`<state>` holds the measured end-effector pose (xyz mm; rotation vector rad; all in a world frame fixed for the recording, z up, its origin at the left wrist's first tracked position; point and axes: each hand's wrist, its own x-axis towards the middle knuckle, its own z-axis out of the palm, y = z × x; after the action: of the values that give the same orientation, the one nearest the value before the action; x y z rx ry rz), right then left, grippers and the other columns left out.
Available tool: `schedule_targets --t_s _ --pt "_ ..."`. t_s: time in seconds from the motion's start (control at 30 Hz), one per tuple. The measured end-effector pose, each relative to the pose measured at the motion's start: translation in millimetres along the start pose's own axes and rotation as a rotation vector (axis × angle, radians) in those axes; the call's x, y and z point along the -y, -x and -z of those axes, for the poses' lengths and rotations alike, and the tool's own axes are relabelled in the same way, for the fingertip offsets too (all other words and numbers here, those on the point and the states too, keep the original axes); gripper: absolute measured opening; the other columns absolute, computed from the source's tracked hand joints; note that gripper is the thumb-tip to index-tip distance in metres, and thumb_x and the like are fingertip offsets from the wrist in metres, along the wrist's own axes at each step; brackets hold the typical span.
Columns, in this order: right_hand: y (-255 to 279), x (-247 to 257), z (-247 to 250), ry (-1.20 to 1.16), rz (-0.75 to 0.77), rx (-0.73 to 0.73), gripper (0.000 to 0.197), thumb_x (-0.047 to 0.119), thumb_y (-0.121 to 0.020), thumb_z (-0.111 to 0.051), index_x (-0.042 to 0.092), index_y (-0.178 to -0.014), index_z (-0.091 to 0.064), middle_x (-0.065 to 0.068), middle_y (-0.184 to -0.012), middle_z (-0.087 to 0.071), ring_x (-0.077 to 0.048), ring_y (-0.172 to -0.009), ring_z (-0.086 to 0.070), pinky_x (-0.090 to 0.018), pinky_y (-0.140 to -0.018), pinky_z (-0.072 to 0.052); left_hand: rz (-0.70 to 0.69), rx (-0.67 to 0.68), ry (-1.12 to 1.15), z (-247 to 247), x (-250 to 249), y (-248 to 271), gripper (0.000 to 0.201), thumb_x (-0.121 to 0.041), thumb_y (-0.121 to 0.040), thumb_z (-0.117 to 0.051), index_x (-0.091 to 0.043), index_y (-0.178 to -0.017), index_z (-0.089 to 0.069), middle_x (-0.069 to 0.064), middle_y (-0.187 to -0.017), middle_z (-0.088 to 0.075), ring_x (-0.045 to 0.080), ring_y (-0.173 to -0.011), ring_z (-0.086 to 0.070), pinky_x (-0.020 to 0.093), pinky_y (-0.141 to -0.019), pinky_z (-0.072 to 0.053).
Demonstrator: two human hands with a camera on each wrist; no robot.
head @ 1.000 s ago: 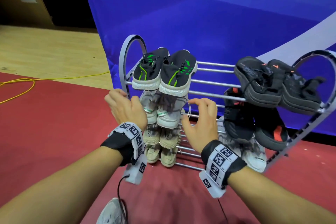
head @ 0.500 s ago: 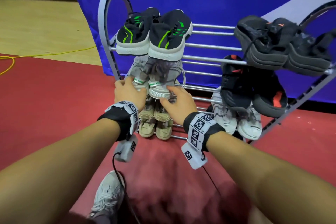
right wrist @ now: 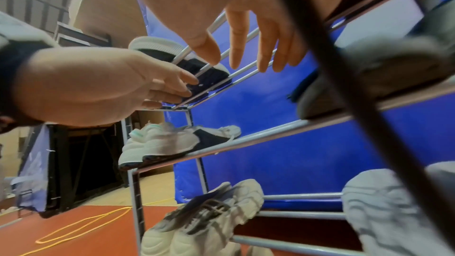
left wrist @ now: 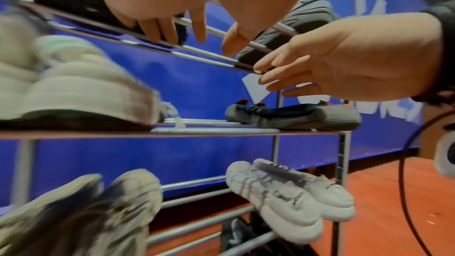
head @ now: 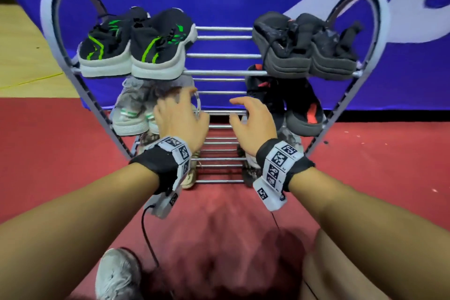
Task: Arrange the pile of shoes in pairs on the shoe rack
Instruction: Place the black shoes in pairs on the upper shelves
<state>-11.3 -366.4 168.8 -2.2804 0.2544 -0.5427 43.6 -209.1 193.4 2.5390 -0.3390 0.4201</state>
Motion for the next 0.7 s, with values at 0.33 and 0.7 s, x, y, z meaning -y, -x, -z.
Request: schedule_targets --t_s 0.33,0.7 --pt "4.5 -55.7 72.3 0.351 -0.059 -0.233 0.037 0.03 -0.078 -0.052 0.025 -0.11 -0.069 0.0 -0.11 -0.068 -0.03 -0.11 -0.057 -0.045 -0.103 -0.041 0.072 0.525 0.408 -51.3 -73.1 15.2 0.054 -0.041 -0.092 -0.056 -0.025 -0.142 -0.044 0.001 -0.105 -0.07 0.023 -0.086 -0.069 0.03 -0.075 -0.051" --pt "16.6 -93.4 81.2 0.534 -0.098 0.028 0.055 0.043 -0.077 -0.047 0.03 -0.128 -0.062 -0.007 -0.147 -0.051 -0.031 -0.141 -0.037 -0.048 -0.118 -0.027 0.635 0.591 0.878 -95.3 -115.3 19.2 0.06 -0.025 -0.091 -0.064 -0.013 -0.141 -0.034 0.022 -0.109 -0.069 0.033 -0.062 -0.071 0.028 -0.039 -0.052"
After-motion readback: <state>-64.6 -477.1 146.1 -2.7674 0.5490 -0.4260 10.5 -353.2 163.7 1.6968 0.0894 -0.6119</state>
